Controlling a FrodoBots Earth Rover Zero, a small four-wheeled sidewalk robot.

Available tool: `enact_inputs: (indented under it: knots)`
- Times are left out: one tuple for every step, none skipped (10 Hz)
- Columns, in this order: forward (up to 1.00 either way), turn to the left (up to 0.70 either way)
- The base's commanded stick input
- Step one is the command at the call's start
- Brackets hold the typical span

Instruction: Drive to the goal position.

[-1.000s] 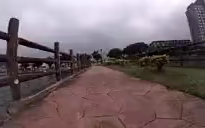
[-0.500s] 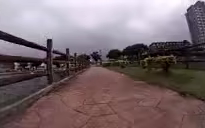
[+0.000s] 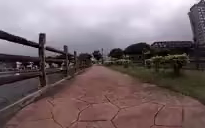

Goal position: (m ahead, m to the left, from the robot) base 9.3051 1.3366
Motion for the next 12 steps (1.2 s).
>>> enact_inputs:
  knots:
    - [1.00,0.00]
    - [1.00,0.00]
    - [1.00,0.00]
    - [1.00,0.00]
    - [1.00,0.00]
    - [1.00,0.00]
    - [1.00,0.00]
    - [1.00,0.00]
    - [1.00,0.00]
    - [1.00,0.00]
    - [1.00,0.00]
    - [1.00,0.00]
